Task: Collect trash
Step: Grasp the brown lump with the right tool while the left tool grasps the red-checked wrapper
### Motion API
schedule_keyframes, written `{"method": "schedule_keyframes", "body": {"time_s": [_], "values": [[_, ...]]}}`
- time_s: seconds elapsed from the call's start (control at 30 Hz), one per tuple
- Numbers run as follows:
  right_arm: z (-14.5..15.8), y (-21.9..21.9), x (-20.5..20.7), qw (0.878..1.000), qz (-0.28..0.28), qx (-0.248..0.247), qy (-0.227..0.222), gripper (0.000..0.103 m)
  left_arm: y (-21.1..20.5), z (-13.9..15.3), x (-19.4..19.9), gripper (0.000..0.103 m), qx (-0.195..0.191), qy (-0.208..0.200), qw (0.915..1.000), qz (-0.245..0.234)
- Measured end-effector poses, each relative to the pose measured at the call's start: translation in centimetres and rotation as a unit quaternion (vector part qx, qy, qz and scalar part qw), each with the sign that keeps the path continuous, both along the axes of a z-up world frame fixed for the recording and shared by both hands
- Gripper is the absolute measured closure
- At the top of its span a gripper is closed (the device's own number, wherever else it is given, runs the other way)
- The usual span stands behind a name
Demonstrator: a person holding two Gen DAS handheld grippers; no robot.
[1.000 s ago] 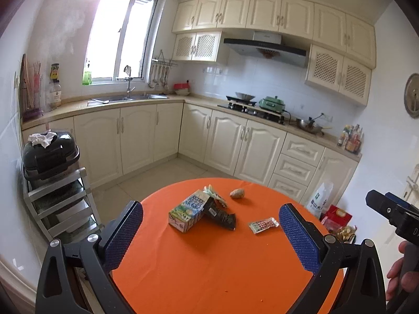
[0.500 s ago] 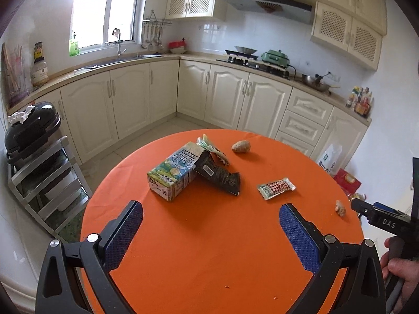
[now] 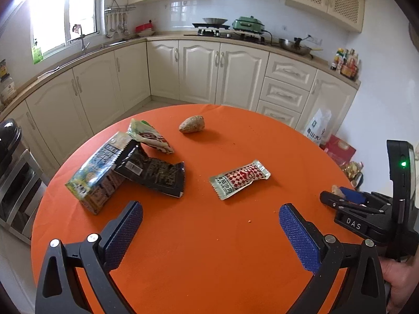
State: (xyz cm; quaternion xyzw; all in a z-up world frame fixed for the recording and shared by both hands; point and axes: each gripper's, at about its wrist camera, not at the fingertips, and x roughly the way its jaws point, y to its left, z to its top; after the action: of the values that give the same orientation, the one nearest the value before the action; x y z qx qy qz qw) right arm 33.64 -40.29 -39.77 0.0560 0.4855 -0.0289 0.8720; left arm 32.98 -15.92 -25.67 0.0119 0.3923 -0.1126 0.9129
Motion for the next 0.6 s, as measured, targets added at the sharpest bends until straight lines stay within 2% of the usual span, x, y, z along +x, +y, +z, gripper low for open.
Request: {"method": "schedule_keyframes", "body": {"time_s": [0.03, 0.1, 0.17, 0.23, 0.5, 0.6], "values": [[0.0, 0.2, 0.0, 1.000, 0.003, -0.007, 0.000, 0.066, -0.6, -0.3, 0.9, 0.001, 0.004, 0.003, 1.0000, -0.005], [0.0, 0.3, 0.0, 1.000, 0.009, -0.009, -0.005, 0.080, -1.9, -0.7, 3.0, 0.001, 0.015, 0.010, 0.9998, -0.012], [0.1, 0.4, 0.0, 1.000, 0.014, -0.012, -0.007, 0.081, -3.2, -1.2, 5.0, 0.001, 0.026, 0.017, 0.9994, -0.017], [0.2, 0.4, 0.1, 1.000, 0.018, 0.010, -0.010, 0.082, -4.4, -1.7, 6.6, 0.001, 0.036, 0.022, 0.9988, -0.025], [0.7, 0.1, 0.9, 0.999, 0.024, 0.039, -0.018, 0.083, -9.2, -4.1, 13.1, 0.001, 0.084, 0.026, 0.9943, -0.061], [1.0, 0.1, 1.1, 0.998, 0.026, 0.044, -0.021, 0.083, -10.2, -5.6, 14.4, 0.005, 0.092, 0.038, 0.9926, -0.069]]}}
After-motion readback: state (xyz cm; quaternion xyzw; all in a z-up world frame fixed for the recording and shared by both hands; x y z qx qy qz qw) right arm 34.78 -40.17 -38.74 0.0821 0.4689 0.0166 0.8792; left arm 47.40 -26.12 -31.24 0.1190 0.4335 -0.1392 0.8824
